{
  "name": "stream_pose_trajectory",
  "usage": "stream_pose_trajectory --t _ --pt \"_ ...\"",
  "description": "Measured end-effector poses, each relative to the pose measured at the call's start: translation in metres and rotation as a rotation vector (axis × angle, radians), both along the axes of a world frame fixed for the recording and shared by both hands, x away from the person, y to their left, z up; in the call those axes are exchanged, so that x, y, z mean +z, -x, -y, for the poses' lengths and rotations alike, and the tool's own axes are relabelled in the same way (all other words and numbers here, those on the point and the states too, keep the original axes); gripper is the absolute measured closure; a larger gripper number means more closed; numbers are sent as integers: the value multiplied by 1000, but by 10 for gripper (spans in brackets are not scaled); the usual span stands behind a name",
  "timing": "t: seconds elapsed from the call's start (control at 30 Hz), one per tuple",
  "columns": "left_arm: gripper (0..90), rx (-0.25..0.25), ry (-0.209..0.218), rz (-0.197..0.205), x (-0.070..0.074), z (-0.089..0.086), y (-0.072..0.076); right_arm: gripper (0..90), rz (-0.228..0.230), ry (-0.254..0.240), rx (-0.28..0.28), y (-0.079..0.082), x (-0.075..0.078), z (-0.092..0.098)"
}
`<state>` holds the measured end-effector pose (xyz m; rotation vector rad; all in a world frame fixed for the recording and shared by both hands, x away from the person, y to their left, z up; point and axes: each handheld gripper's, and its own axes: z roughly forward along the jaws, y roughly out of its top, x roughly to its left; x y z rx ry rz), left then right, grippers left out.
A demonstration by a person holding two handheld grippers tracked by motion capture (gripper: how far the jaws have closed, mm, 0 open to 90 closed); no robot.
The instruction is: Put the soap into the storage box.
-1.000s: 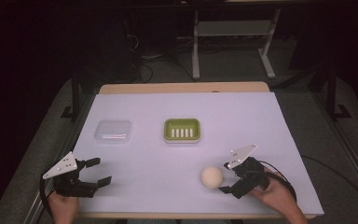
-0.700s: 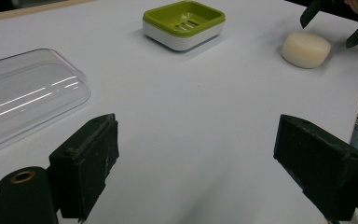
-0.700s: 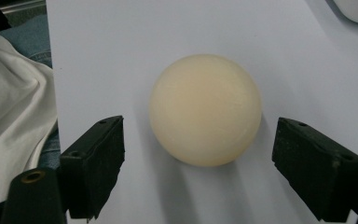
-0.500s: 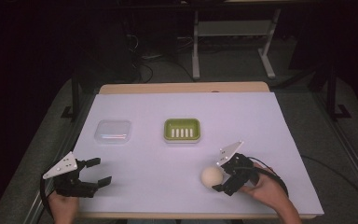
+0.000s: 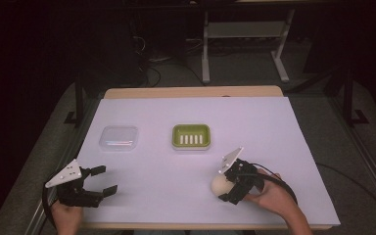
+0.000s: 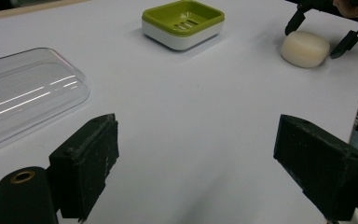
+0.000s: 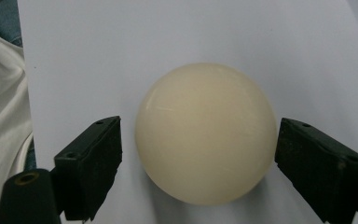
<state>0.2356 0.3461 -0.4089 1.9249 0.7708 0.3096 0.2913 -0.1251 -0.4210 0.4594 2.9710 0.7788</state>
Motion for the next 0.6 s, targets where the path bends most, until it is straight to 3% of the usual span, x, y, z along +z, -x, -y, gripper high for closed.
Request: stream_pose_trajectory --t 0.27,0.6 --pt "132 0 4 0 0 0 0 140 -24 39 6 -3 -5 -9" --pt "132 -2 4 0 0 0 0 181 -24 65 9 -5 -7 -13"
